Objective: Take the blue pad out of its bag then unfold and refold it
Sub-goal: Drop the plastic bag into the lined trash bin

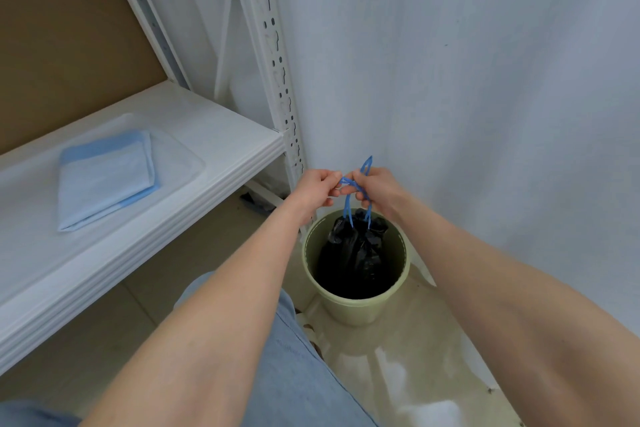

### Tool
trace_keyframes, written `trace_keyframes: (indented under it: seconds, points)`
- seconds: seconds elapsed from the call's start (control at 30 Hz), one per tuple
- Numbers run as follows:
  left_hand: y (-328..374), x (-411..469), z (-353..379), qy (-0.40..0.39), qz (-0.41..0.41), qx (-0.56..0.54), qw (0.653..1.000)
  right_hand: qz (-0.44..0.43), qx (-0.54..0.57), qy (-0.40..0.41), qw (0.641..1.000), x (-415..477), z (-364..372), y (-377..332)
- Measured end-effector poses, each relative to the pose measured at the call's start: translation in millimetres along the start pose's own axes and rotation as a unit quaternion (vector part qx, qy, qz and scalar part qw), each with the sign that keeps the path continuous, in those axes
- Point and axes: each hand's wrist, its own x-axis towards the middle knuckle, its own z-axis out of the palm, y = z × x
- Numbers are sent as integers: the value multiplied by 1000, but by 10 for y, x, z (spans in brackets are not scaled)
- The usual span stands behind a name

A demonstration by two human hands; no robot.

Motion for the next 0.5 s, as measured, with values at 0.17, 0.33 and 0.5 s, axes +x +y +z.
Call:
trace_keyframes:
  seconds: [0.17,0.33,0.5]
  points:
    - [32,1,51,7,-2,34,999,-14,-76,-34,996,10,-94,8]
    - [27,13,197,-13,-5,86,996,-88,-202,-44,974,0,-73,23]
    - [-21,38,254,0,-25,66,997,-119,-287,68,948,39,-51,97]
